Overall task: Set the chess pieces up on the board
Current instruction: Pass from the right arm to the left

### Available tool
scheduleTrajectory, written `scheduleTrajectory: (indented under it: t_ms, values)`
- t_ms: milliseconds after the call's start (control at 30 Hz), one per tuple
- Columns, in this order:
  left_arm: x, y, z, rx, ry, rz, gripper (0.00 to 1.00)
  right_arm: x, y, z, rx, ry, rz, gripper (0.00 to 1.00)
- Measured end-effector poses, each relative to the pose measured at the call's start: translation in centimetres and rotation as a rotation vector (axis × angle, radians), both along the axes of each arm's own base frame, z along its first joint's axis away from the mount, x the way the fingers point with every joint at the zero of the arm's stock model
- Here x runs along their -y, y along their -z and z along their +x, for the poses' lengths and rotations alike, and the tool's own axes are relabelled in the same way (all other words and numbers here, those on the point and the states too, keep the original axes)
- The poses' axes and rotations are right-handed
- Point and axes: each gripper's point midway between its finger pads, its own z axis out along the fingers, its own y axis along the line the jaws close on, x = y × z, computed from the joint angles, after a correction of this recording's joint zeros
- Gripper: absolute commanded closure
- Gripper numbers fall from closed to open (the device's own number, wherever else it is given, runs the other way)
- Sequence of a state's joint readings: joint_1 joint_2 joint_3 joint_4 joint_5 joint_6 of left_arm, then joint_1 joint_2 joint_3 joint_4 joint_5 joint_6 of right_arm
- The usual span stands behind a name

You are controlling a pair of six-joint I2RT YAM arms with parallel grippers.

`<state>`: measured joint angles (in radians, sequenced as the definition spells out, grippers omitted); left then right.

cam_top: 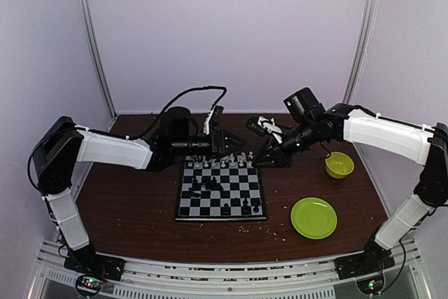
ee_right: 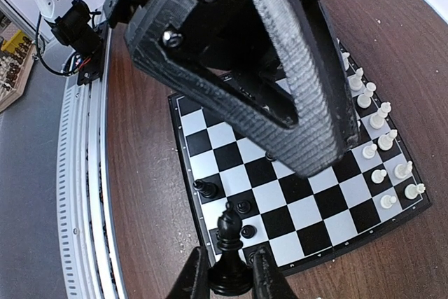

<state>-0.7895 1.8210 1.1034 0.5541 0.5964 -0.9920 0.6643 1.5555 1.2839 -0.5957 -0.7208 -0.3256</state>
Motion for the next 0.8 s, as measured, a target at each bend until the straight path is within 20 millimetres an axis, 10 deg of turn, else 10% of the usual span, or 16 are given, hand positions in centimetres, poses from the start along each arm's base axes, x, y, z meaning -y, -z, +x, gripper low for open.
scheduleTrajectory:
  t_ms: [800]
  values:
    - [2.5, 0.3, -3.1, -0.035, 0.145, -0.057, 0.8, 0.9, 0.0, 1.8, -0.003, 0.074, 0.003, 0.88]
